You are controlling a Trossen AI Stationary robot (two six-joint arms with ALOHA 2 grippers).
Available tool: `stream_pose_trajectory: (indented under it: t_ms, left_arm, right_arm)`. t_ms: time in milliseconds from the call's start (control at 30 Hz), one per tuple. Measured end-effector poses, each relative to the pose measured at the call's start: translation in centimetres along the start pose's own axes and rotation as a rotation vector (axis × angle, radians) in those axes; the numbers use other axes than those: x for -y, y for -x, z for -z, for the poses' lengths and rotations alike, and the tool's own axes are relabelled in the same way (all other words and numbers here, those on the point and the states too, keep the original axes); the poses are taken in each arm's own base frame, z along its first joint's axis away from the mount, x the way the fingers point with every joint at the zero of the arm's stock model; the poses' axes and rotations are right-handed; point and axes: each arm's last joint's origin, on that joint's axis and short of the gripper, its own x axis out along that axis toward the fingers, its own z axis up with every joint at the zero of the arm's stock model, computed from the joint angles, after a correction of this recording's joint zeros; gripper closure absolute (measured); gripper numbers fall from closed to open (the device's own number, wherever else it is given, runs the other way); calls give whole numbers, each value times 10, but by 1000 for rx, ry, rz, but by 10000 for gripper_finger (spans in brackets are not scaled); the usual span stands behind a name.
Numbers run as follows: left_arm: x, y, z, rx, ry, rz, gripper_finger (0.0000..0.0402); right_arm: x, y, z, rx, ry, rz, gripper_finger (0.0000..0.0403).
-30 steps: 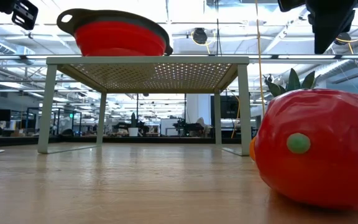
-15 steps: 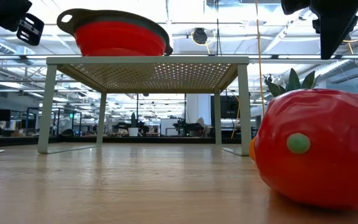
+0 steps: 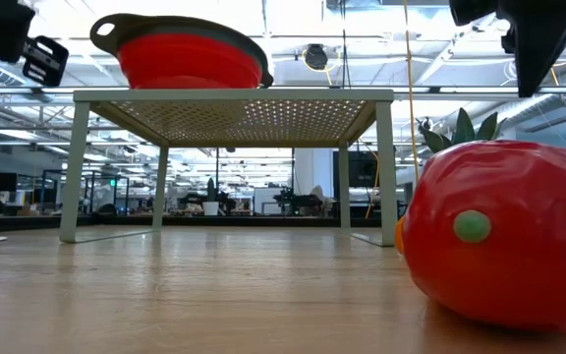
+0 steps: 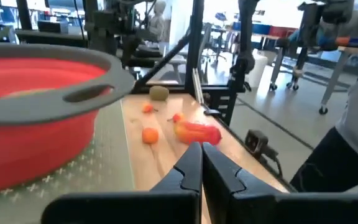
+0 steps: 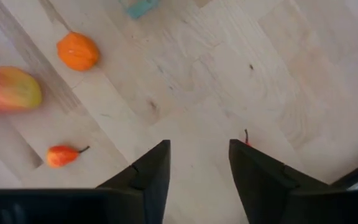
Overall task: Pick & Place Fruit
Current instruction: Put the top peach into the strainer bowl on the shelf
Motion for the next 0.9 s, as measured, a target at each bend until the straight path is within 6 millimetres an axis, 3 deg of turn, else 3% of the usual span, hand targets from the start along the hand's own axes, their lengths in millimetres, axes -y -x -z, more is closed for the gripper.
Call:
stream_pose_trajectory:
  t_ms: [333, 667, 900]
  left_arm:
    - [0, 0, -2, 34, 1, 4, 393]
    - [0, 0, -2, 34, 2, 4, 386]
    - [0, 0, -2, 35, 4, -4, 398]
  right_arm:
    - [8, -1, 5, -51, 15, 87, 198]
    - [21, -38, 19, -132, 11, 208, 172]
    - [29, -56, 27, -216, -24, 148, 169]
